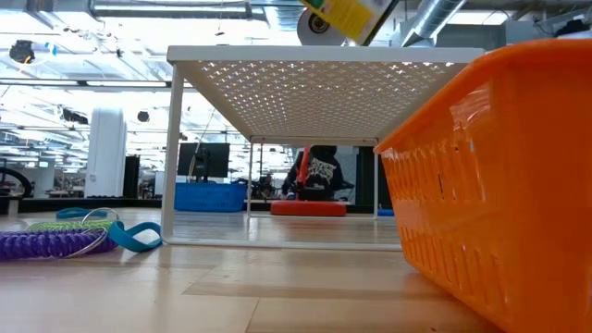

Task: Pick & Place Office Desk Supplies
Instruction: Put the yellow crayon box into the green bin

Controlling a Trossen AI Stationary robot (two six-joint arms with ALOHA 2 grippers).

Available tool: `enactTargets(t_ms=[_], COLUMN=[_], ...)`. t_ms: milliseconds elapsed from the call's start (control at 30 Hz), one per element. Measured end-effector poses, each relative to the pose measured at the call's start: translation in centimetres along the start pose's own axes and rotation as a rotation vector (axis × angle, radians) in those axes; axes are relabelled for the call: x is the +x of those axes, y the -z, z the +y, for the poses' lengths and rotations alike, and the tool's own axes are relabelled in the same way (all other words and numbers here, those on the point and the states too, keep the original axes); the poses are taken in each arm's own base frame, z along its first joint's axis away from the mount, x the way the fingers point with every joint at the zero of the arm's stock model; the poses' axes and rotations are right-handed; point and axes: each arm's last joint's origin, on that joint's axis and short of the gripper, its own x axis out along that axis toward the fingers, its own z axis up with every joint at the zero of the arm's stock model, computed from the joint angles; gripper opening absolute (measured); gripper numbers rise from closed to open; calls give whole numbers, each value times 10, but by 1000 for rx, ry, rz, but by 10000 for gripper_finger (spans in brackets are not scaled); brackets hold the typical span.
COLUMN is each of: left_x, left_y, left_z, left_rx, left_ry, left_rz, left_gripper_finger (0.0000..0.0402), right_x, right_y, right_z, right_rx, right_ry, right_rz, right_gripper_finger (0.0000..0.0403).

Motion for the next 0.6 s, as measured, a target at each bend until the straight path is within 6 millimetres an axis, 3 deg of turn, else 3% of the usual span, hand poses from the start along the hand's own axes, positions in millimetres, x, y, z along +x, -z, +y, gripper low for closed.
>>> enactTargets(t_ms=[233, 600], left_x=[7, 15], left_y=[5, 9], left_z=[-6, -14], left_rx=[24, 13], left_ry=[-67, -124], left_rz=[-2, -44], left_gripper_finger=[0, 0], right_x=[-7, -7], right_y=[-8, -13], right_z=[4, 4], right_rx=[27, 99], right_ry=[21, 16], right_rz=[-69, -106], right_gripper_finger=[266, 271])
